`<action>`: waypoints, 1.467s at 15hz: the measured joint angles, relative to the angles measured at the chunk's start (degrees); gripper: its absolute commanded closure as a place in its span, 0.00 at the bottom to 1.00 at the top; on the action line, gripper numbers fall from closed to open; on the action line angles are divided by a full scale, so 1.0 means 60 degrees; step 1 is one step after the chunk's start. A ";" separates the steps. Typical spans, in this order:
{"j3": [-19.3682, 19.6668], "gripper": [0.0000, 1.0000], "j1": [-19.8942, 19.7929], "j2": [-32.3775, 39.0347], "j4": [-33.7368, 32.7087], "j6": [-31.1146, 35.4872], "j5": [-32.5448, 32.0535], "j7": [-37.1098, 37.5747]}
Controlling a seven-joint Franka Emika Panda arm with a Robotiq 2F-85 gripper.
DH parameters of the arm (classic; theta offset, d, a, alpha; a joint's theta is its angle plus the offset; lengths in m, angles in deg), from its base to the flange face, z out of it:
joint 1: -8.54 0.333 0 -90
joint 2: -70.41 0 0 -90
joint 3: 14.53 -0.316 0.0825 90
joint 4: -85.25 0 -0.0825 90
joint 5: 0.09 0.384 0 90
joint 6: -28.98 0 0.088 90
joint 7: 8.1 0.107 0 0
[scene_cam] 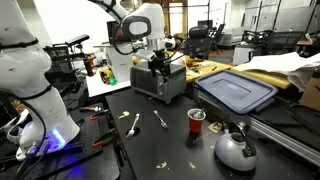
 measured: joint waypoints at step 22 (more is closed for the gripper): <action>0.0413 0.00 0.0614 -0.2597 -0.0023 -0.2653 -0.0748 0.0490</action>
